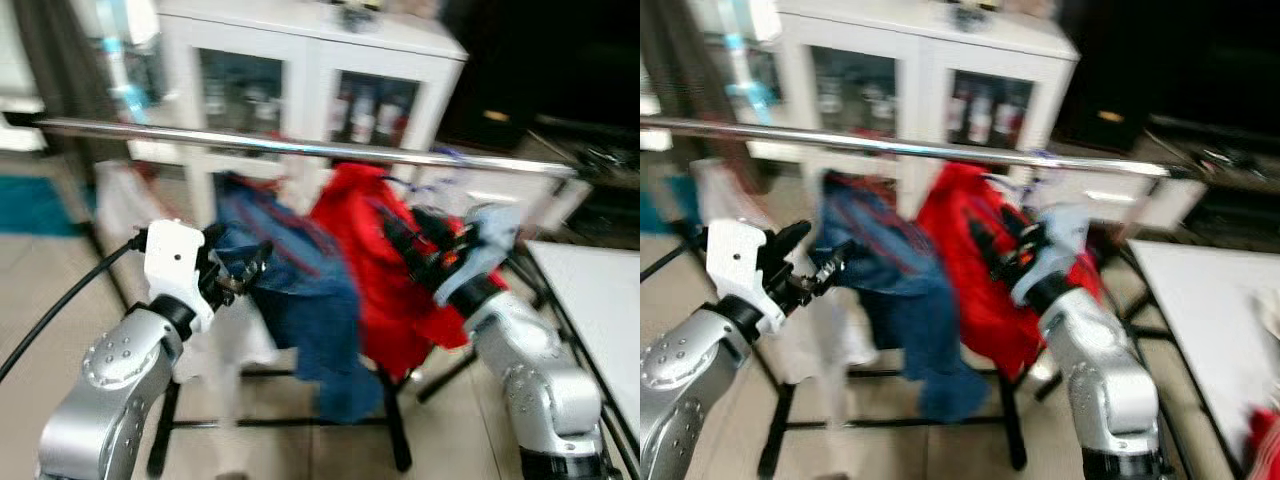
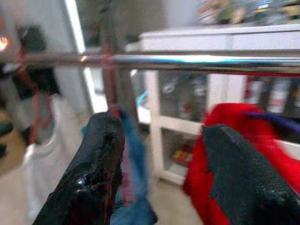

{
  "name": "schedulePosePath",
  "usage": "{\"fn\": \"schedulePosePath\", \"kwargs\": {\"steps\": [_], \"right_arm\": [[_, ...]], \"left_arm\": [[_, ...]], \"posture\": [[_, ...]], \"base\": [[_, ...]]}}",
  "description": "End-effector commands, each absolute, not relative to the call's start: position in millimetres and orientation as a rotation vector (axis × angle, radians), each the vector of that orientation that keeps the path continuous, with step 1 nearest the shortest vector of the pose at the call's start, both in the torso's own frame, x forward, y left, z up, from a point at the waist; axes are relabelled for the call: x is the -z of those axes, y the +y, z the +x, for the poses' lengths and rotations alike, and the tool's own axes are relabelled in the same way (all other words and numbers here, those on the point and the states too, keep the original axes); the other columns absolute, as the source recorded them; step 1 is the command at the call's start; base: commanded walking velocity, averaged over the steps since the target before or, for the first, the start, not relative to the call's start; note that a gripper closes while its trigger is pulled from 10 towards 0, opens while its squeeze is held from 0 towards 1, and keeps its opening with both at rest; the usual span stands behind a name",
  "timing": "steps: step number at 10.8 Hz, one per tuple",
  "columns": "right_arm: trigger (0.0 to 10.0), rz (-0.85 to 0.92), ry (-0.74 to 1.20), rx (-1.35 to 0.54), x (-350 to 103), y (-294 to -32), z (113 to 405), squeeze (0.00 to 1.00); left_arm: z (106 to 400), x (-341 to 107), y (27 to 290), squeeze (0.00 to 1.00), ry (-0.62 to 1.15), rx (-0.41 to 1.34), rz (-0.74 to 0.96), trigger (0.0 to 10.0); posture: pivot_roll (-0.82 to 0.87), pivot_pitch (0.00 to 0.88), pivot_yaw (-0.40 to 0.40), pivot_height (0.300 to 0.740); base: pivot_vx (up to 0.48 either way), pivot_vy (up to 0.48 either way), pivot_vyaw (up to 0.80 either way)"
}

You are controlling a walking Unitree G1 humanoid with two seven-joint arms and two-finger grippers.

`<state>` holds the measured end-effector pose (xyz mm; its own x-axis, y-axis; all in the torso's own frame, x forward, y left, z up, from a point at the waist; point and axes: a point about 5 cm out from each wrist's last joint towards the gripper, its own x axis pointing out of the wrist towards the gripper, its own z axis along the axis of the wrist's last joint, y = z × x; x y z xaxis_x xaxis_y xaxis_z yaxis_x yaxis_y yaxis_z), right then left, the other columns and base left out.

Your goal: Hang hanger

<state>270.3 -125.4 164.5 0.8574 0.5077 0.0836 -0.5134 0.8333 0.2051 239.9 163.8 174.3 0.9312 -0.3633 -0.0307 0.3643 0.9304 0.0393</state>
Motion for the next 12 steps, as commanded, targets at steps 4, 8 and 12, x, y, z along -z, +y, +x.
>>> {"fn": "schedulePosePath", "kwargs": {"steps": [4,8,12], "right_arm": [[10.0,0.27,-0.02,-0.522,-161.1,-133.3,266.3,0.0],[10.0,0.35,-0.047,-0.484,-163.6,-134.6,270.0,0.0],[10.0,0.294,0.02,-0.335,-150.3,-136.6,288.0,0.0]], "left_arm": [[233.3,-176.0,158.3,0.0,0.017,0.381,0.063,10.0],[237.6,-176.3,163.6,0.0,0.036,0.366,0.087,10.0],[248.5,-174.5,163.0,0.0,0.034,0.348,0.097,10.0]], "posture": [[0.03,0.0,-0.133,0.74],[0.02,0.0,-0.115,0.74],[0.01,0.0,-0.104,0.74]], "base": [[0.0,0.376,0.78],[0.0,0.177,0.0],[0.071,0.0,0.0]]}}
